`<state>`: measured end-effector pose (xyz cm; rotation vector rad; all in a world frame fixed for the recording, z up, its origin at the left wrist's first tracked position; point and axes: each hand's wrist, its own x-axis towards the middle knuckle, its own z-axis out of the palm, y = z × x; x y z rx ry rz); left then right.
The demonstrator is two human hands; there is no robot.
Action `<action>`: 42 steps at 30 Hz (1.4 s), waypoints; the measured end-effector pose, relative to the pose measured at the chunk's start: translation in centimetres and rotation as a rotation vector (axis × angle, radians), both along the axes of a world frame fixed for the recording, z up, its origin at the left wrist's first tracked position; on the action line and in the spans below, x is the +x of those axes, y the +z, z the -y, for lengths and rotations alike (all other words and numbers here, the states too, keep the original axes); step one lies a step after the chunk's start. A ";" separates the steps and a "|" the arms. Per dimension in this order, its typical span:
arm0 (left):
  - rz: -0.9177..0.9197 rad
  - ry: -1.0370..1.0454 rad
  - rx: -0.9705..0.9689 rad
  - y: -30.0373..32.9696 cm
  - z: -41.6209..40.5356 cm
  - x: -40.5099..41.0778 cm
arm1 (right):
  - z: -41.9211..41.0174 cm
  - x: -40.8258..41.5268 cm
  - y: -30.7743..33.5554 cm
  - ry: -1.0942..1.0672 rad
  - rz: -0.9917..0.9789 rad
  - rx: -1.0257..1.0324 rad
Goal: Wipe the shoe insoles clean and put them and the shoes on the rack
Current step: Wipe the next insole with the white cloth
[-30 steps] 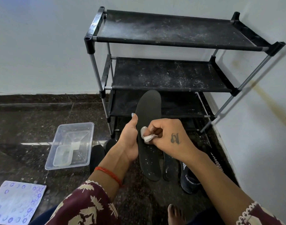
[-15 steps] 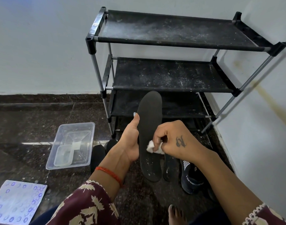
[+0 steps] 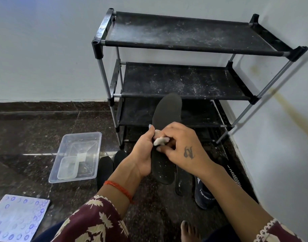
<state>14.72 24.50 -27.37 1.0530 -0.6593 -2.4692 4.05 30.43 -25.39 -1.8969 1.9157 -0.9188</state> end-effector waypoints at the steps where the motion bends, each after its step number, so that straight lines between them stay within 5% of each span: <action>1: 0.004 0.016 0.016 0.0 0.0 0.0 | 0.1 0.1 0.0 0.019 0.017 -0.006; 10: 0.044 0.026 0.030 0.1 0.3 0.4 | -0.3 -0.7 1.0 0.248 0.033 0.127; 17: 0.003 0.026 0.012 0.4 0.1 0.0 | -0.1 -1.8 0.6 -0.088 0.123 -0.087; 21: 0.000 0.023 -0.002 0.2 0.2 0.0 | -0.2 -0.7 0.5 0.016 0.185 0.143; 36: 0.034 0.029 0.020 0.5 0.0 0.3 | -0.5 -1.9 1.2 0.135 0.170 0.166; 42: -0.029 0.010 0.059 0.6 -0.1 0.0 | -0.1 -1.7 1.2 -0.067 0.467 0.134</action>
